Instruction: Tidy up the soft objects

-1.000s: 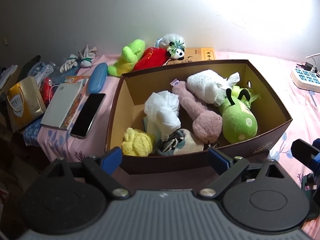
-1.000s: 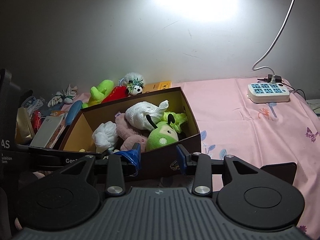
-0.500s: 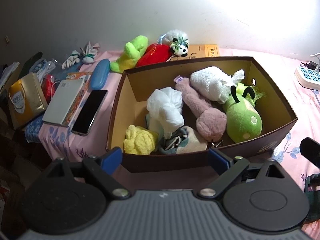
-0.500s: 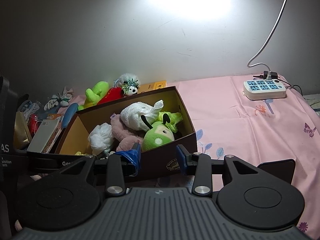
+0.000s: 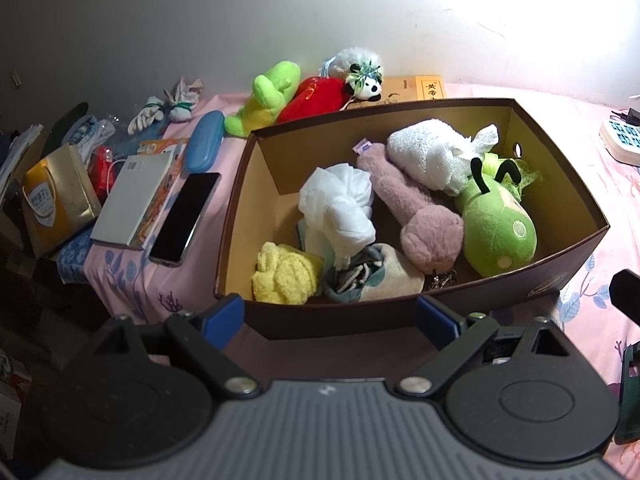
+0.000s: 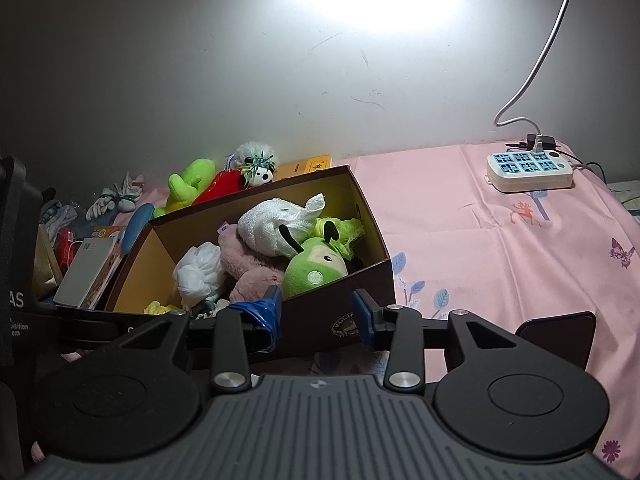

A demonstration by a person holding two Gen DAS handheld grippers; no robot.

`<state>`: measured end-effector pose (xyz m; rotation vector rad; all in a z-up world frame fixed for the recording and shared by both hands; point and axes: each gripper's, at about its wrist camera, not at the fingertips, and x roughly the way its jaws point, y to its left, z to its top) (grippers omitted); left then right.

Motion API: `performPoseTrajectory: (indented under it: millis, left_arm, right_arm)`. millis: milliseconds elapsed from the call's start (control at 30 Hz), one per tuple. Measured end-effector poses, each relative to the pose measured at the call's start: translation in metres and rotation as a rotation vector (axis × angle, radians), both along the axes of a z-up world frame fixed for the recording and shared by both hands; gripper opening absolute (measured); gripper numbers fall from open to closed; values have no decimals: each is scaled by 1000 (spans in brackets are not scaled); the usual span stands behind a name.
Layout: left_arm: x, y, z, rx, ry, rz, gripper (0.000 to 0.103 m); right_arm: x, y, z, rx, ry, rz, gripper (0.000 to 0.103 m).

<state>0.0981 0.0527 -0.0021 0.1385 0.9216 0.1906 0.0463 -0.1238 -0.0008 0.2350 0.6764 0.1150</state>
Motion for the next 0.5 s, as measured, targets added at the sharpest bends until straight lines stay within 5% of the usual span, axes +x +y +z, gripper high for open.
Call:
performPoseTrajectory:
  millis: [500]
  left_arm:
    - [4,1,-2,-6,0,3,96]
  right_arm:
    - [3,0,-2,-4,-2,4,23]
